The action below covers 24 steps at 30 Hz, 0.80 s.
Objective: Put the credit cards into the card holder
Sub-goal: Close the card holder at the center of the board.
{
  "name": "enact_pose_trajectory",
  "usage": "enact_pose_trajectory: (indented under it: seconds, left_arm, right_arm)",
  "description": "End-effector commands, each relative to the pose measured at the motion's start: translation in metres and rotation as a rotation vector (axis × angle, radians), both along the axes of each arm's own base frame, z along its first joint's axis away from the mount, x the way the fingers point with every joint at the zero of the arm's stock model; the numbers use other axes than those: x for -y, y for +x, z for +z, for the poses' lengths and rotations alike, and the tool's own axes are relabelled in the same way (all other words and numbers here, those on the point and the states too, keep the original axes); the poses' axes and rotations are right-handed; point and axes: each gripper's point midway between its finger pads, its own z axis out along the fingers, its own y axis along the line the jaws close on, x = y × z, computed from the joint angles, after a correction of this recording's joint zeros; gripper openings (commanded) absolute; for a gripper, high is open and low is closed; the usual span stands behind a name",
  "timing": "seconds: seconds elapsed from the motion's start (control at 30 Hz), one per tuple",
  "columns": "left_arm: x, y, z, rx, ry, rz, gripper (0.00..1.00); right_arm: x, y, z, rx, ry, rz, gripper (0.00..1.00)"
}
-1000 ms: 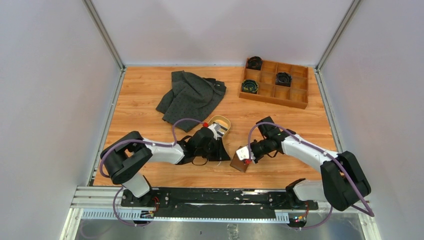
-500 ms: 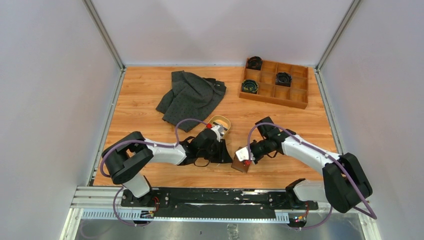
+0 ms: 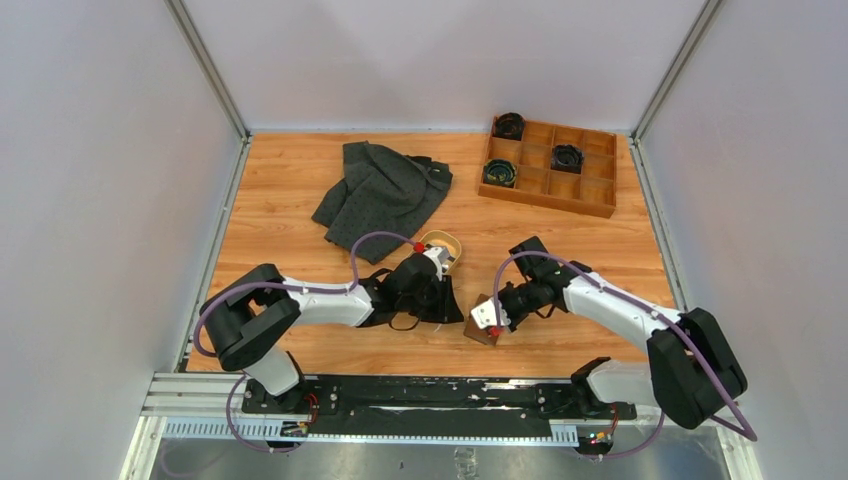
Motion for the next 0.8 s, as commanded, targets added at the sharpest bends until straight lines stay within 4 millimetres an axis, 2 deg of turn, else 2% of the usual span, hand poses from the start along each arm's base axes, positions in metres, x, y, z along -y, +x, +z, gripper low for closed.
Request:
enact_pose_trajectory:
  seconds: [0.0,0.2,0.37,0.57,0.67,0.77]
  left_arm:
    - [0.001,0.007,0.016,0.061,0.003,-0.005,0.36]
    - [0.005,0.005,0.02,0.082,0.026,-0.021,0.38]
    - [0.008,0.013,0.024,0.112,0.057,-0.021,0.38]
    - [0.026,0.025,0.034,0.13,0.063,-0.032,0.35]
    - [0.036,0.026,0.032,0.125,0.062,-0.046,0.33]
    - [0.042,0.026,0.022,0.109,0.082,-0.057,0.27]
  right_arm:
    - [0.008,-0.015,-0.009,-0.02,-0.043,0.03,0.0]
    - [0.01,-0.019,-0.014,-0.003,-0.06,0.056,0.0]
    - [0.014,-0.023,-0.019,0.01,-0.081,0.082,0.0]
    - [0.017,-0.027,-0.023,0.022,-0.096,0.103,0.0]
    - [0.018,-0.029,-0.024,0.03,-0.103,0.113,0.0]
    - [0.019,-0.029,-0.025,0.034,-0.109,0.116,0.0]
